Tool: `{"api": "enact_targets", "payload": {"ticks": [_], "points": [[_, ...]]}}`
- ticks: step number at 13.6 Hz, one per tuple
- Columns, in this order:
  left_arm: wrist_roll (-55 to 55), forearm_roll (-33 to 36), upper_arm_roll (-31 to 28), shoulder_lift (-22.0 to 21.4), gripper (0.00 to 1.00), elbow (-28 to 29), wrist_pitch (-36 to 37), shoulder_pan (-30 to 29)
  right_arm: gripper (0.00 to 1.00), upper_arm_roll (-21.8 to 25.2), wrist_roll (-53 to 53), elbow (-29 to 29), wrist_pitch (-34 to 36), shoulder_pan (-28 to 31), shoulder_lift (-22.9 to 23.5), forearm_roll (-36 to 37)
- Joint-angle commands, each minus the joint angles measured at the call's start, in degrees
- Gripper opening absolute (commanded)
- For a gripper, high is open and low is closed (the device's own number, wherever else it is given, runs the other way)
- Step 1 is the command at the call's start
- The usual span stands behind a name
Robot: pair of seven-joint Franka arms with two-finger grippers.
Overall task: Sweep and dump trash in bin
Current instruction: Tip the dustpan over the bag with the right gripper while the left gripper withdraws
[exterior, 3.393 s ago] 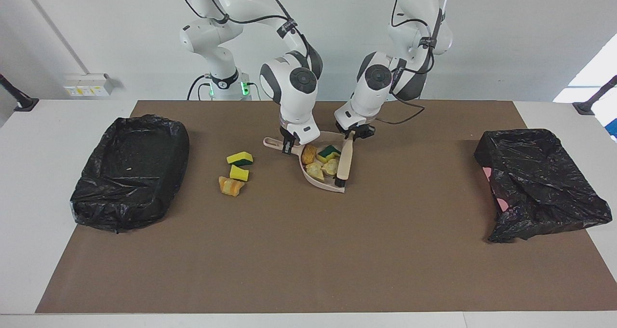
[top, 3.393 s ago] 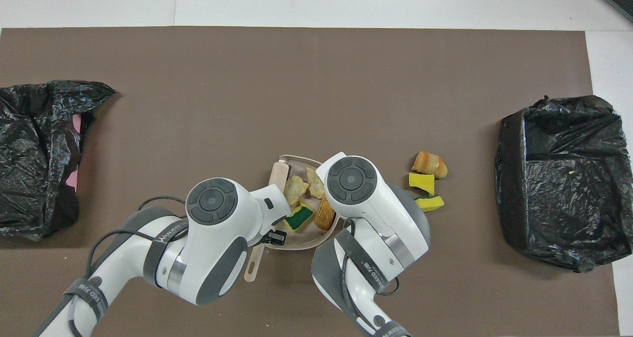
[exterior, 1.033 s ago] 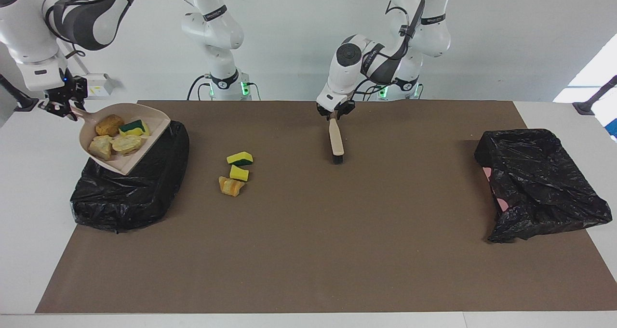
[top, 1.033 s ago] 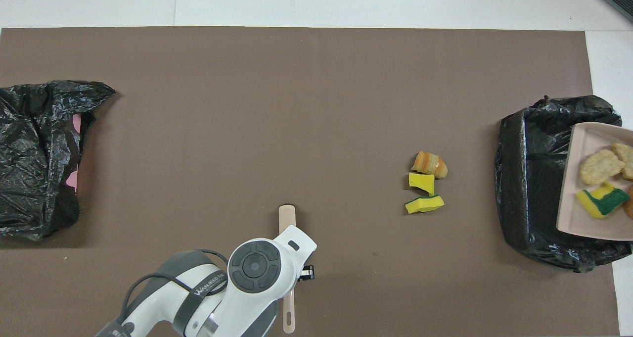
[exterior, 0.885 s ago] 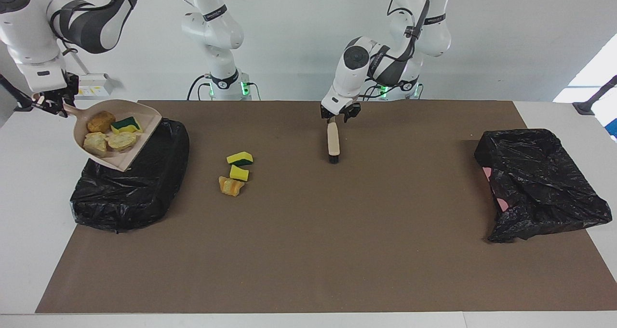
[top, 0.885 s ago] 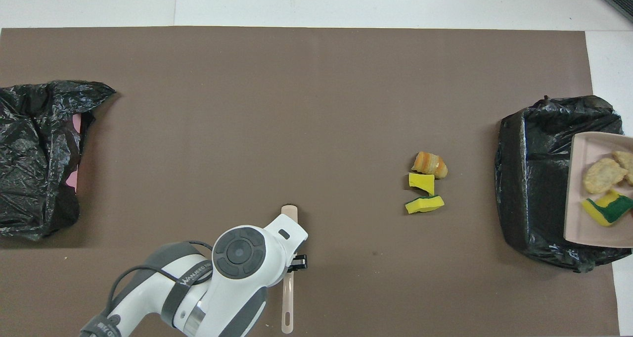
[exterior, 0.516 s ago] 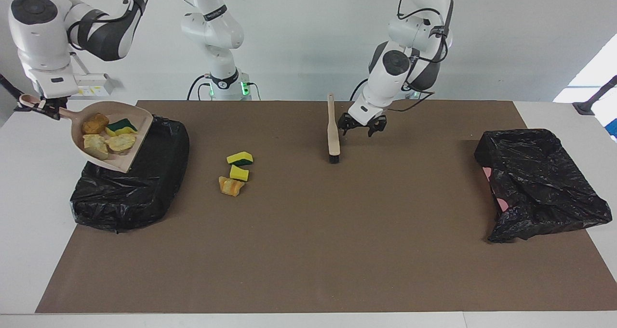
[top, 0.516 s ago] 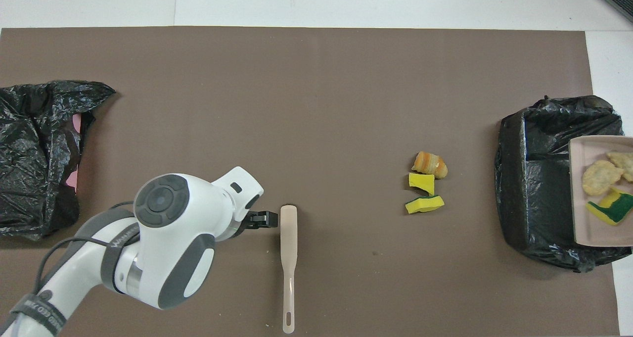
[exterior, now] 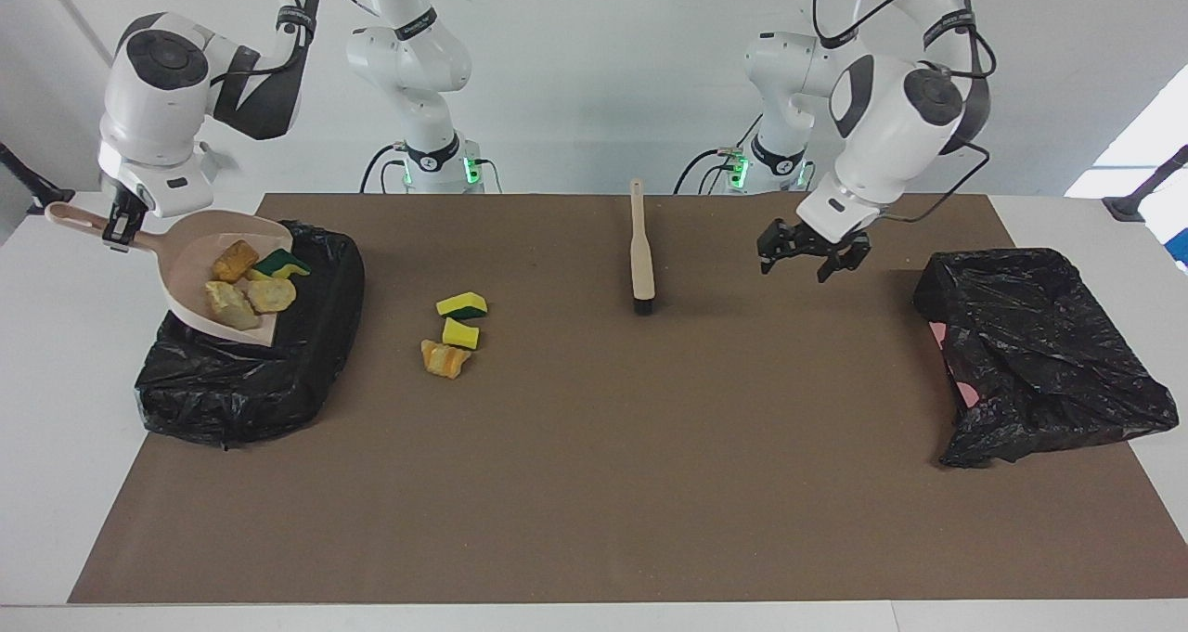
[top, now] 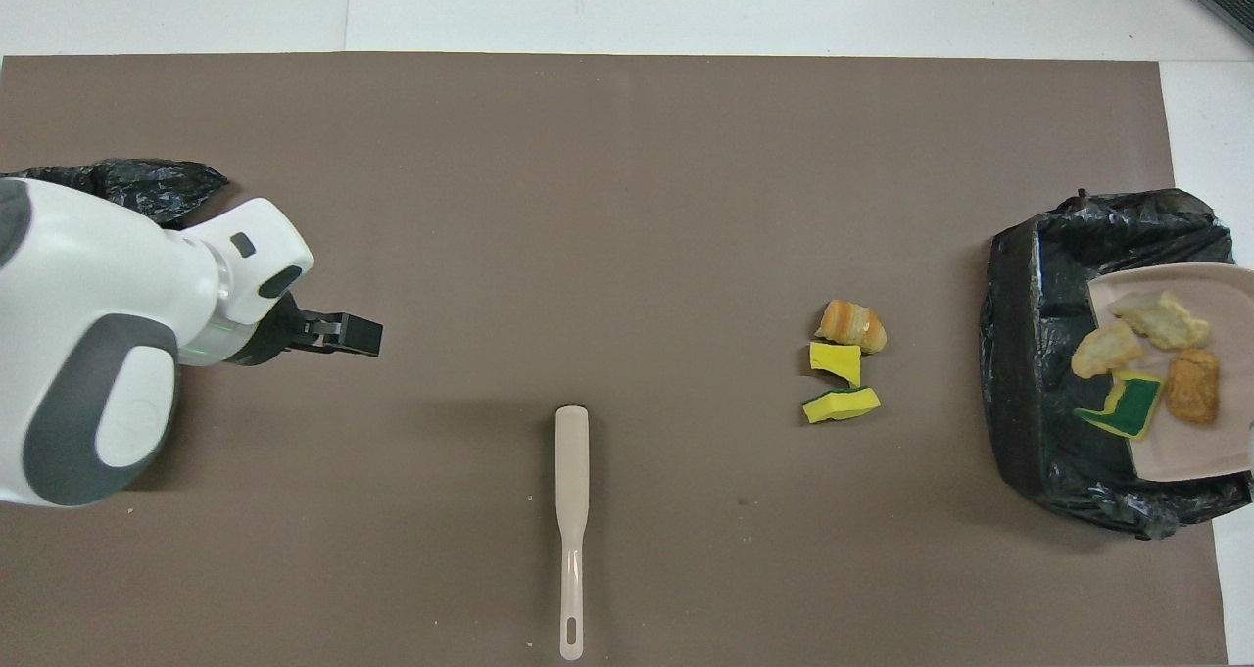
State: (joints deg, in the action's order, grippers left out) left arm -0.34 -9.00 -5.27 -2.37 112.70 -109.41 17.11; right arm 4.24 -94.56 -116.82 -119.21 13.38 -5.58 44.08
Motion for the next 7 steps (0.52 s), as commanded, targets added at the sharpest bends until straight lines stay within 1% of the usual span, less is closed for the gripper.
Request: {"api": "enact_targets", "payload": {"ticks": [1, 4, 6, 7], "points": [[4.89, 1.26, 0.70, 2.90, 1.00, -6.17, 4.72, -5.40, 0.00, -0.11, 1.65, -2.45, -2.69, 0.59, -1.72, 3.38], [9.46, 1.43, 0.61, 3.08, 1.00, -9.68, 8.68, -9.80, 0.00, -0.11, 3.94, -2.53, -2.08, -1.07, -1.98, 6.71], [10.18, 3.97, 0.61, 2.99, 1.00, -11.70, 10.87, -12.52, 0.00, -0.11, 3.77, -1.92, -1.91, -1.08, -2.50, 9.00], [10.18, 4.16, 0.61, 2.81, 1.00, -12.32, 11.50, -13.75, 0.00, -0.20, 3.68, -1.48, -1.65, -1.08, -2.85, 9.27]]}}
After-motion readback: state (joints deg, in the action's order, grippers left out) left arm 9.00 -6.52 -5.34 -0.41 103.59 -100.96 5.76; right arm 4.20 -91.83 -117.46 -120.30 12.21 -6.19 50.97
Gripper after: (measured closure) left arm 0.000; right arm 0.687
